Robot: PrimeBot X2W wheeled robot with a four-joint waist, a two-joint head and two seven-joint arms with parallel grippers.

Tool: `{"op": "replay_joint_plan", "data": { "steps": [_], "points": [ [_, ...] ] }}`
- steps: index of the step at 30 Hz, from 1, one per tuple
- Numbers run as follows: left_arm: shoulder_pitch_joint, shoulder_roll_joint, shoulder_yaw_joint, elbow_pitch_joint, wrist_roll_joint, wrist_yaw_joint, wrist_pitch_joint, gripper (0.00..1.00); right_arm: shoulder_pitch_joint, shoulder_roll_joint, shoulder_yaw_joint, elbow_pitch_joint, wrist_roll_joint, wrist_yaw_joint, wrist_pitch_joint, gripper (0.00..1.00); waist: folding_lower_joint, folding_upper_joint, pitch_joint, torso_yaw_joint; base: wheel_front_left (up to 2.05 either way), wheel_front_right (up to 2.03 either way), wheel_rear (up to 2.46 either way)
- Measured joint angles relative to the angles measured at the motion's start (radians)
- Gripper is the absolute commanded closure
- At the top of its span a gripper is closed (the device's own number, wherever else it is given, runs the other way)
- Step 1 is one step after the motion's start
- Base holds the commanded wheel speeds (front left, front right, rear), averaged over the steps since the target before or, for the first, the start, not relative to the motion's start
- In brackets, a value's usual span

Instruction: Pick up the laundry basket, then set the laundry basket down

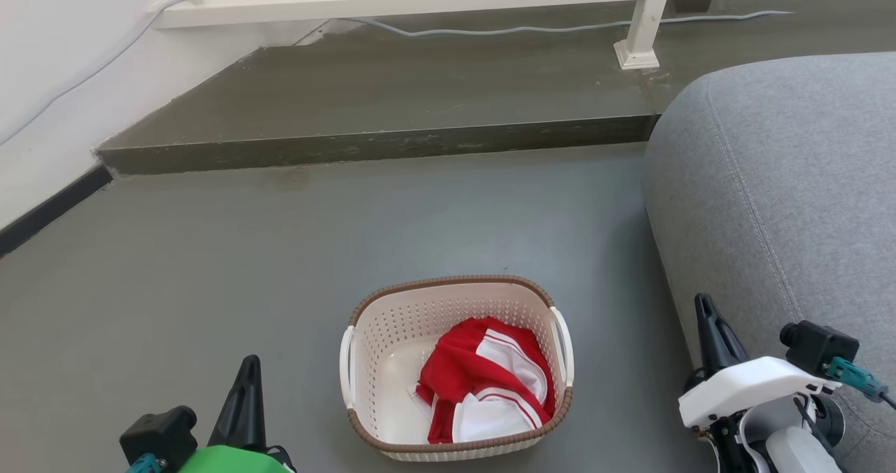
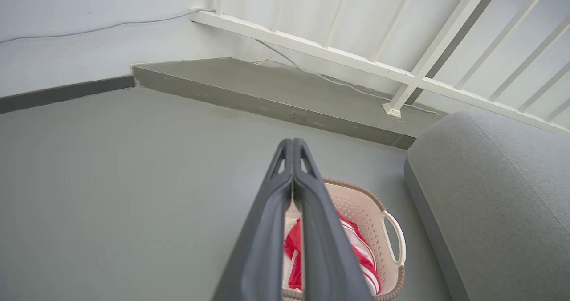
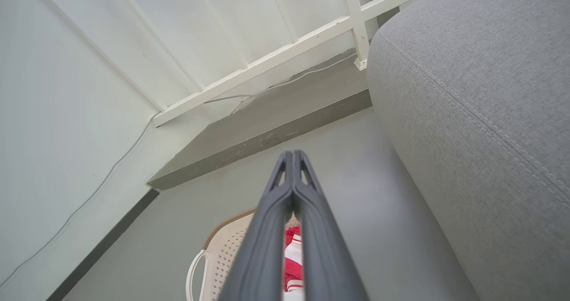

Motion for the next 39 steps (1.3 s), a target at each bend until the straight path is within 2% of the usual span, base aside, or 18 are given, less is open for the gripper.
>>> {"op": "replay_joint_plan", "data": {
  "steps": [39],
  "points": [
    [-0.068,0.005,0.110,0.085,-0.580,-0.093,0.110,1.00,-0.025,0.018,-0.148,0.001,0.537,0.091,0.126,1.00,0.0000,0.0000,-0.019,0.025,0.00,0.00,0.00]
  ]
}}
